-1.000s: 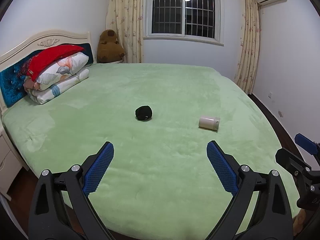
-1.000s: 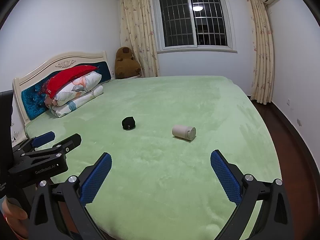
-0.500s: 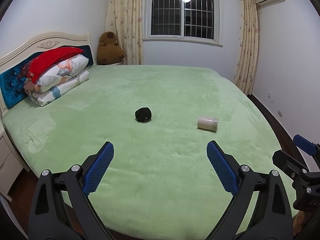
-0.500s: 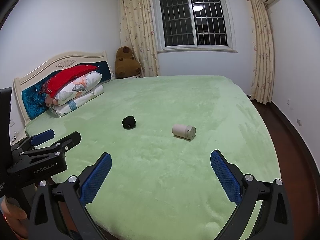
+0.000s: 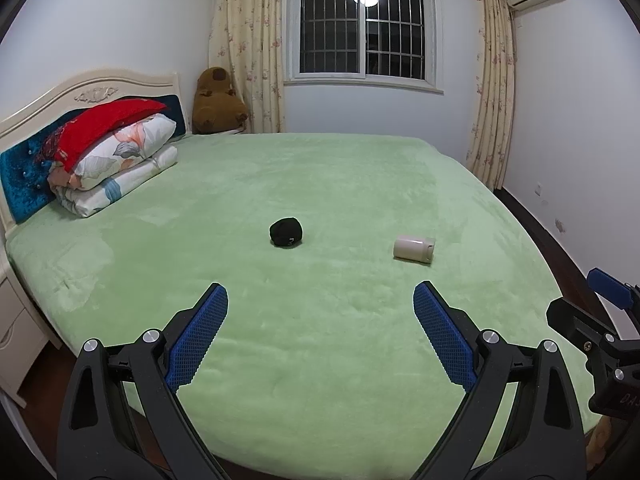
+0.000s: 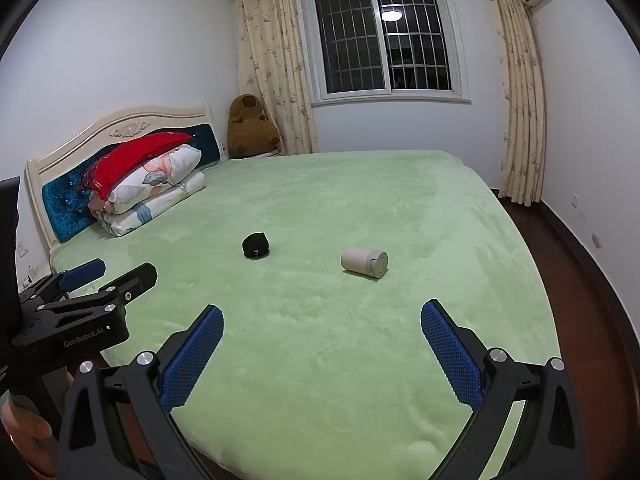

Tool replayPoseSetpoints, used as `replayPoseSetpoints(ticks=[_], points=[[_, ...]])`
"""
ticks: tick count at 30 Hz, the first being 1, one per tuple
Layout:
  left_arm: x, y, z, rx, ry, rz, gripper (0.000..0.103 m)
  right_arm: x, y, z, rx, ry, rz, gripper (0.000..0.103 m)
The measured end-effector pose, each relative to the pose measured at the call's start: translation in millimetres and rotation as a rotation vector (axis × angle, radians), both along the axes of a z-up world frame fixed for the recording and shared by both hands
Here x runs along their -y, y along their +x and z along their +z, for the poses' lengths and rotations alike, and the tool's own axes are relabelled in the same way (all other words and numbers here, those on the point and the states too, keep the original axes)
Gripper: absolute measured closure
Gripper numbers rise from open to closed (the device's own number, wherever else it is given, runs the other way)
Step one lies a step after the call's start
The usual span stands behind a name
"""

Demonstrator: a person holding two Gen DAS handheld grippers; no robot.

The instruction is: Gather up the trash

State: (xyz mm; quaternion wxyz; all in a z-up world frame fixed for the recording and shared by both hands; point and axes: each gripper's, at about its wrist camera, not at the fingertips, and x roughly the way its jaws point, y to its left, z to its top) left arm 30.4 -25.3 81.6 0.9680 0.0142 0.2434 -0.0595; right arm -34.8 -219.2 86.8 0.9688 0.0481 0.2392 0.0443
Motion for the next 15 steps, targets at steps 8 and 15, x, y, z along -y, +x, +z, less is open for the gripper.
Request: replayPoseSetpoints(ticks=[8,15], points=[[-2.0,0.0,0.4,0.001,-0.003,0.008,0.011,2.5,0.7,-2.8,-0.008,0.004,-0.005,0.006],[-1.3,-0.2,0.6,0.0,-0.006,0.014,0.011,4.2,-0.2,-3.6,-0.007,0.008,-0.008,0.006]])
